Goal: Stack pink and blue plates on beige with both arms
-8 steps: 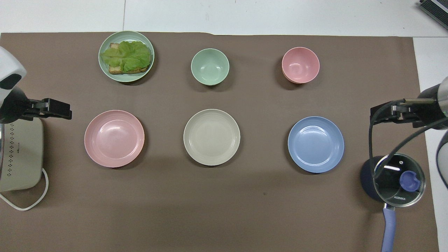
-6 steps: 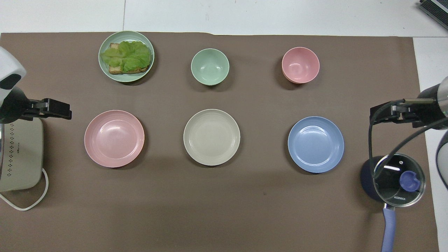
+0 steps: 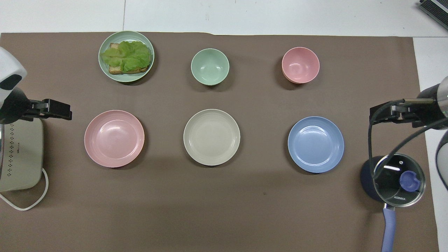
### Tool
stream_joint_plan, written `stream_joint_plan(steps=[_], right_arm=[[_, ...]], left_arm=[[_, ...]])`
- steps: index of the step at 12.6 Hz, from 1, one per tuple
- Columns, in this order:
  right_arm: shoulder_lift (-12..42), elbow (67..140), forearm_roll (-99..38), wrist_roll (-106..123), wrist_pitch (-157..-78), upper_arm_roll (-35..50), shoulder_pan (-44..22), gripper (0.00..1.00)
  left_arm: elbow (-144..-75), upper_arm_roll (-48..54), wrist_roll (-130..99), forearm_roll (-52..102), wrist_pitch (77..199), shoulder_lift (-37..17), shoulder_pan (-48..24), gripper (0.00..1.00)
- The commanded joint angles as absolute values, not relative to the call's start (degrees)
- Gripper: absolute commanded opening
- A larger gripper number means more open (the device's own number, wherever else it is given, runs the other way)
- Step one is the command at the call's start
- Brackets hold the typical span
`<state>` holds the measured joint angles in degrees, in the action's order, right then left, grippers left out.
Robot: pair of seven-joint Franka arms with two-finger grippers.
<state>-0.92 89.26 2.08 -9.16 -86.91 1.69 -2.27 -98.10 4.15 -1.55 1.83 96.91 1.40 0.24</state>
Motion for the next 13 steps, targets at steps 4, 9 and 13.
stream_joint_plan(steps=[4,9,13], right_arm=[[-1.1,88.9,1.5,-8.0,-86.9,1.5,-2.4,1.00],[-1.1,88.9,1.5,-8.0,-87.0,1.5,-2.4,1.00],[-1.1,88.9,1.1,-8.0,-87.0,1.5,-2.4,1.00]], left_arm=[[-115.2,3.5,-0.7,2.6,112.0,2.1,0.2,1.00],[-117.2,3.5,-1.1,2.6,117.2,-4.7,0.1,1.00],[-117.7,3.6,-1.2,2.6,121.6,-9.1,1.2,1.00]])
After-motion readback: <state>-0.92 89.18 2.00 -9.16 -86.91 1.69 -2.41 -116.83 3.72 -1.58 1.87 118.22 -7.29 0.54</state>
